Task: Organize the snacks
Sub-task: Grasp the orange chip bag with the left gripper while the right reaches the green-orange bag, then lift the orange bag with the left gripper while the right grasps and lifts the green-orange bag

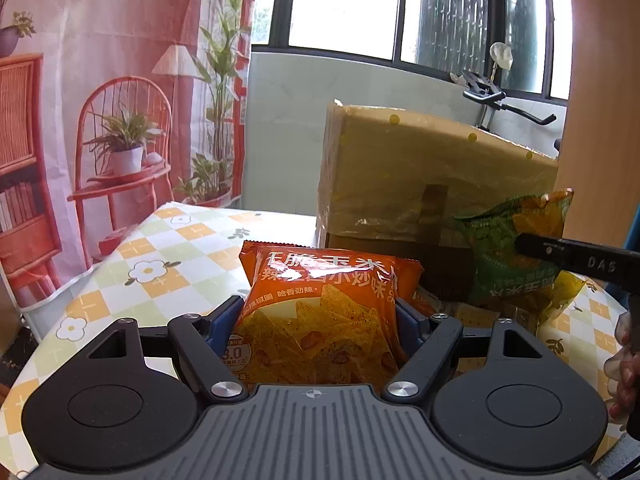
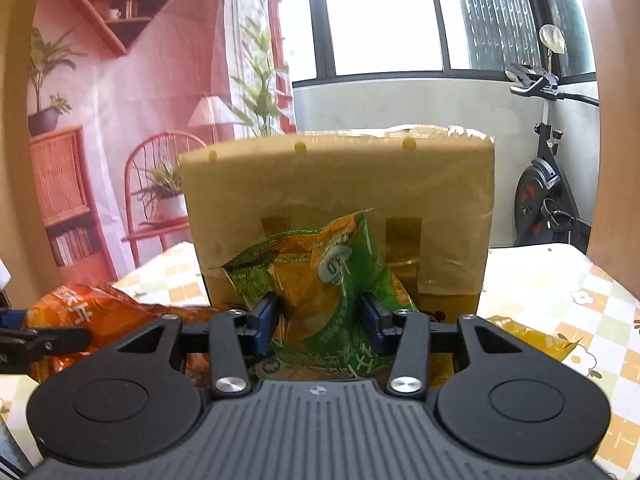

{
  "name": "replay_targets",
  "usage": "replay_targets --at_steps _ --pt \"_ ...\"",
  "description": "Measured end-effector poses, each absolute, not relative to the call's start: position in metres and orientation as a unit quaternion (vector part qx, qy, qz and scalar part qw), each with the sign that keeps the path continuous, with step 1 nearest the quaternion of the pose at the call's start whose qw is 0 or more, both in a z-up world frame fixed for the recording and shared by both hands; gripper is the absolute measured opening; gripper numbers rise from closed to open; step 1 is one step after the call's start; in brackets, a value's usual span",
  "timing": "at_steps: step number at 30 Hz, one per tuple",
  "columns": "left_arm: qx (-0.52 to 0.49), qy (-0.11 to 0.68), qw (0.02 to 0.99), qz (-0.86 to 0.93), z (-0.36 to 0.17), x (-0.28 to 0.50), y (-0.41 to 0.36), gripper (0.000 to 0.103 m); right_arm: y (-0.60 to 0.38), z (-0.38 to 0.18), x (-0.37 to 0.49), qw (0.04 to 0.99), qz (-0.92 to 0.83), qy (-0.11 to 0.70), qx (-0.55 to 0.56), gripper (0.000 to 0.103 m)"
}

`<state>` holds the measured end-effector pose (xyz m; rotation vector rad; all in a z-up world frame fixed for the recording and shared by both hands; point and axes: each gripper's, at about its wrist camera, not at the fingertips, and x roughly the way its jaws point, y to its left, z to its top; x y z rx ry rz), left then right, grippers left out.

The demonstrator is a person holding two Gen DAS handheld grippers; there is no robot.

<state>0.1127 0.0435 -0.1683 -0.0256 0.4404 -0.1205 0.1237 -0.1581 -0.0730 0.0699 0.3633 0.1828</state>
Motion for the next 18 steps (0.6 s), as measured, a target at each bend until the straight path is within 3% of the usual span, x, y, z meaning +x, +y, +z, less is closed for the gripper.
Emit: replay_targets --at_steps 18 --pt "0.002 0.196 0.978 -0.076 -0.162 0.11 0.039 0.08 -0.166 -0.054 0.11 0.981 0.104 0.152 0.059 0.041"
